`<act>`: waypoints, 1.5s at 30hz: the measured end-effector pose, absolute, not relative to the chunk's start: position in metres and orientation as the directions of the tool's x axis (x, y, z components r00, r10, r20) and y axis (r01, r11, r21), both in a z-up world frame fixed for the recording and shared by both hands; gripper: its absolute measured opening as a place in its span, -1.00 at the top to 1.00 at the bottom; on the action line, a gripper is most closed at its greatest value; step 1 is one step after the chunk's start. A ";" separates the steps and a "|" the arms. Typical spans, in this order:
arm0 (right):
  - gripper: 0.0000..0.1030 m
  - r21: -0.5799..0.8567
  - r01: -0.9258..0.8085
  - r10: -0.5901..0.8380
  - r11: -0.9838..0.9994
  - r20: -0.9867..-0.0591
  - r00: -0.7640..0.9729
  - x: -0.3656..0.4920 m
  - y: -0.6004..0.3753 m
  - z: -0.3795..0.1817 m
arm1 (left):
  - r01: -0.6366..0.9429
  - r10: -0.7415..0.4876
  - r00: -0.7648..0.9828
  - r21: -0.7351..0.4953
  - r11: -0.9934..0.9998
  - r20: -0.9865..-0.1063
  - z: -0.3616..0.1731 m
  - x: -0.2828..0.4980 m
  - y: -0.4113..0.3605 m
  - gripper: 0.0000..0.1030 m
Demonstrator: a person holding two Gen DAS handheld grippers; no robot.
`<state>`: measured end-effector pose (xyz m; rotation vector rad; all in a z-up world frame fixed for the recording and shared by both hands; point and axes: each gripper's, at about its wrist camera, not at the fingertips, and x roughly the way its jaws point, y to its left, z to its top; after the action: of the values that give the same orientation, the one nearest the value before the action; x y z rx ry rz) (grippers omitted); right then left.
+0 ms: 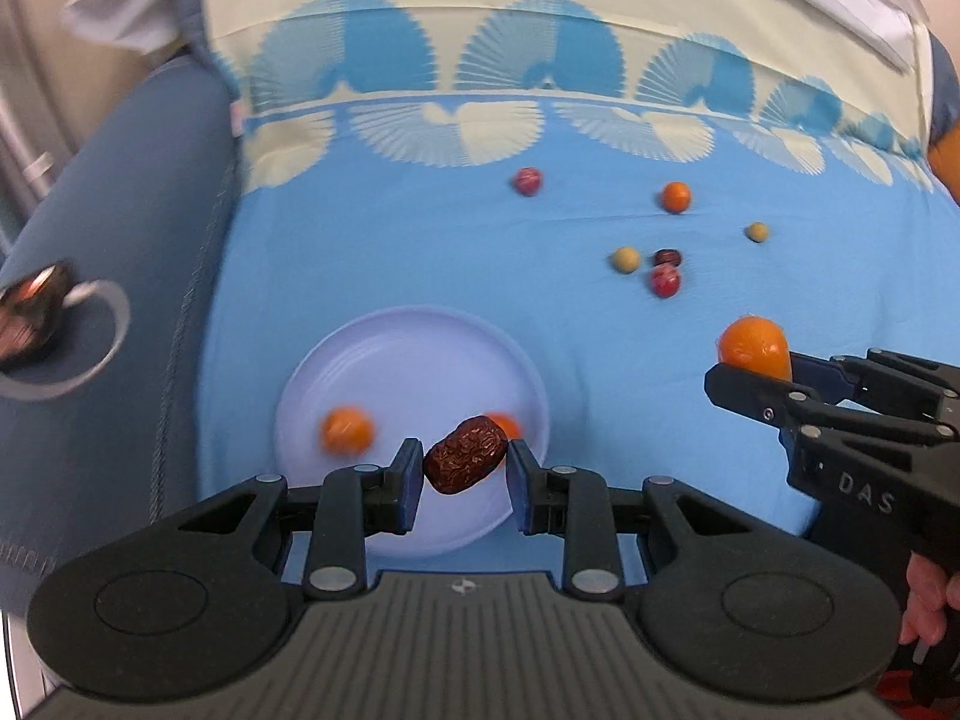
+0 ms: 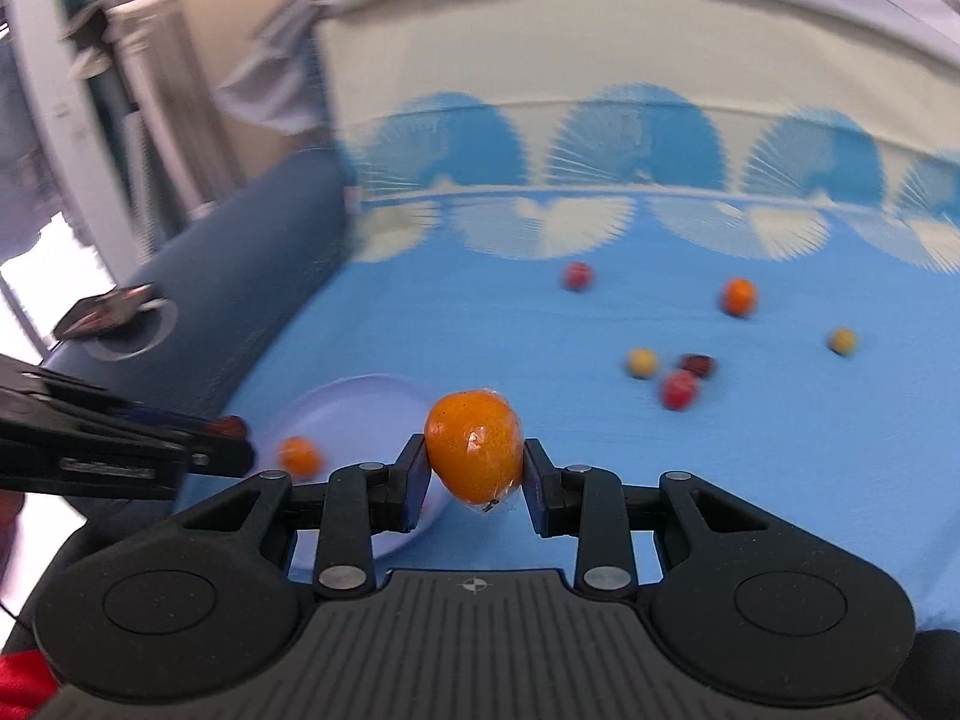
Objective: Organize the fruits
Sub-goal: 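Carry the wrapped orange in the right tool over the plate while the left tool carries the date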
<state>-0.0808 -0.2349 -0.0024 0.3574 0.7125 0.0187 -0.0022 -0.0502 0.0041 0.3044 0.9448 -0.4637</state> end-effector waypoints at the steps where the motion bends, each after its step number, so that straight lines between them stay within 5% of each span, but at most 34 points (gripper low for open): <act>1: 0.33 0.321 0.081 0.150 0.943 -0.632 0.761 -0.084 -0.226 0.002 | 0.499 -0.247 0.502 0.044 0.866 -0.829 0.005 -0.007 -0.042 0.36; 45: 0.33 0.211 -0.060 0.186 0.976 -0.647 0.739 -0.109 -0.160 0.026 | 0.414 -0.284 0.557 -0.035 0.910 -0.781 0.015 -0.038 0.027 0.36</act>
<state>-0.1091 -0.1597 0.0258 0.1814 0.7274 0.1357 -0.0376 0.0271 0.0155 0.1589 0.8899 -0.4135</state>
